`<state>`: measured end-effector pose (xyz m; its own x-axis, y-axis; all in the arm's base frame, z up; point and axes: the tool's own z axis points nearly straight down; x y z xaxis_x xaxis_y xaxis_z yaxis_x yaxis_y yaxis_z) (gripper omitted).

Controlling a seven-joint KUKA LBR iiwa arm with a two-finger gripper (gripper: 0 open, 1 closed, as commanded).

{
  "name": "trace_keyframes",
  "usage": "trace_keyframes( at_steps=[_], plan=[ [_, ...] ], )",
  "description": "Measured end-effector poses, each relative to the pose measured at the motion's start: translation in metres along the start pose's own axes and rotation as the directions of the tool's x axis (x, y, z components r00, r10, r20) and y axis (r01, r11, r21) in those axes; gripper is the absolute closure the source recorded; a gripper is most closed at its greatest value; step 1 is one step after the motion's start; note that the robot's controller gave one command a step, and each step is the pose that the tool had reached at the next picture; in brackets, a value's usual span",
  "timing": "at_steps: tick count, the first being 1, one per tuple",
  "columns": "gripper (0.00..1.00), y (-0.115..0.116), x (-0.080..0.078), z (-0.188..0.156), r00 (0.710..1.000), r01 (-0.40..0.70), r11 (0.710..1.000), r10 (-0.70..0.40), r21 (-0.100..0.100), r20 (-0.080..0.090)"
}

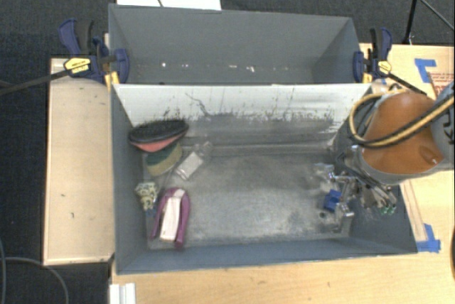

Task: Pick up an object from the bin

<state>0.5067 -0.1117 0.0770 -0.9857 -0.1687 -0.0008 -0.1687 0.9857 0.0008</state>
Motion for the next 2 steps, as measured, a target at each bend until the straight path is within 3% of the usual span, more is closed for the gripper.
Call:
trace_keyframes(
  at_steps=[1, 2],
  plan=[
    [0.00, -0.0355, 0.0047, -0.0083, 0.907, 0.420, 0.907, -0.420, -0.001, 0.003],
    [1.00, -0.0360, 0.0044, -0.0087, 0.909, 0.417, 0.909, -0.417, 0.000, 0.002]
  ],
)
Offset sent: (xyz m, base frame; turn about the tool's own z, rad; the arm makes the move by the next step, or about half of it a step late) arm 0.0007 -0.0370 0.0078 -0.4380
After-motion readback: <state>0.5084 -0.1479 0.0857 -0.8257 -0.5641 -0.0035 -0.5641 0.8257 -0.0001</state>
